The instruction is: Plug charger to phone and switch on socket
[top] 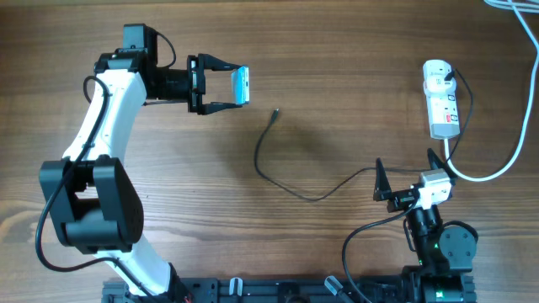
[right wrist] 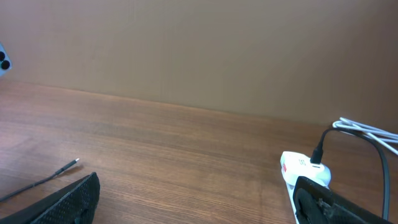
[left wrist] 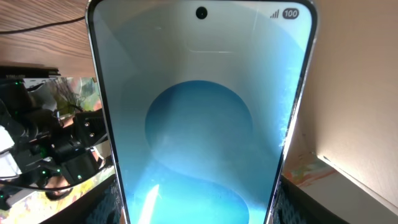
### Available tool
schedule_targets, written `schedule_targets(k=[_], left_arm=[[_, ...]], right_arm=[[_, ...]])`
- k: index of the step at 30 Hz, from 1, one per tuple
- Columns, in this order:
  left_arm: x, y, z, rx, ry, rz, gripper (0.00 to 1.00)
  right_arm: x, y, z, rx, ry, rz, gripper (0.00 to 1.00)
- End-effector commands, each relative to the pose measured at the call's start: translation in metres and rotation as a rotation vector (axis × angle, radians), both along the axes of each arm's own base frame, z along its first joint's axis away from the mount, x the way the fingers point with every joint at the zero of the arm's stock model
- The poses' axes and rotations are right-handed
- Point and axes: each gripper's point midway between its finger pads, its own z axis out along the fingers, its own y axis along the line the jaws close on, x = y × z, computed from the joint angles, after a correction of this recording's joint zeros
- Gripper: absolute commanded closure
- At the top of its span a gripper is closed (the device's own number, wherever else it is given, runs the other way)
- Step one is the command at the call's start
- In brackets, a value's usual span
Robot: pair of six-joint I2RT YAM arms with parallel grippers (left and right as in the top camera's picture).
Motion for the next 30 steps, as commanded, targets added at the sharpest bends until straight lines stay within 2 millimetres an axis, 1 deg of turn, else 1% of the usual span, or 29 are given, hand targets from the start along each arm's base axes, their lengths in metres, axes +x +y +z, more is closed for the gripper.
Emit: schedule_targets(k=[1, 8, 11, 14, 17, 19, 21, 23, 27, 28, 30], left_arm=[[-0.003, -0.001, 0.024, -0.035, -0.065, -0.011, 0.96], [-0.003, -0.001, 0.023, -0.030, -0.077, -0.013, 0.96], [0.000, 0.002, 0.014, 0.025, -0.082, -0.001, 0.96], [0.007, 0.004, 0.008, 0.076, -0.175, -0.005, 0.96], [0.014, 0.007, 0.004, 0.124, -0.266, -0.009, 0.96], [0.018, 0.011, -0.006, 0.192, -0.294, -0.004, 0.96], [0.022, 0.017, -0.016, 0.267, -0.336, -0.007, 0.96], [0.025, 0.024, -0.028, 0.357, -0.377, -0.014, 0.96], [0.025, 0.042, -0.051, 0.515, -0.328, -0.001, 0.96], [0.024, 0.049, -0.059, 0.577, -0.308, 0.003, 0.96], [0.023, 0.060, -0.069, 0.659, -0.302, -0.003, 0.96]], right_arm=[[0.000, -0.002, 0.002, 0.007, -0.007, -0.014, 0.00], [0.000, -0.003, 0.003, 0.007, -0.011, -0.020, 0.00], [0.000, -0.001, 0.002, 0.008, -0.008, -0.008, 0.00], [0.000, 0.000, 0.002, 0.018, -0.006, -0.004, 0.00], [-0.001, 0.006, 0.002, 0.056, 0.000, 0.031, 0.00], [-0.001, 0.007, 0.001, 0.095, 0.015, 0.040, 0.00], [-0.002, 0.015, -0.001, 0.099, 0.037, 0.086, 0.00], [-0.001, 0.019, -0.005, 0.129, 0.070, 0.107, 0.00], [0.001, 0.028, -0.008, 0.146, 0.135, 0.159, 0.00], [0.002, 0.031, -0.007, 0.148, 0.158, 0.173, 0.00], [0.005, 0.034, -0.003, 0.161, 0.192, 0.192, 0.00]])
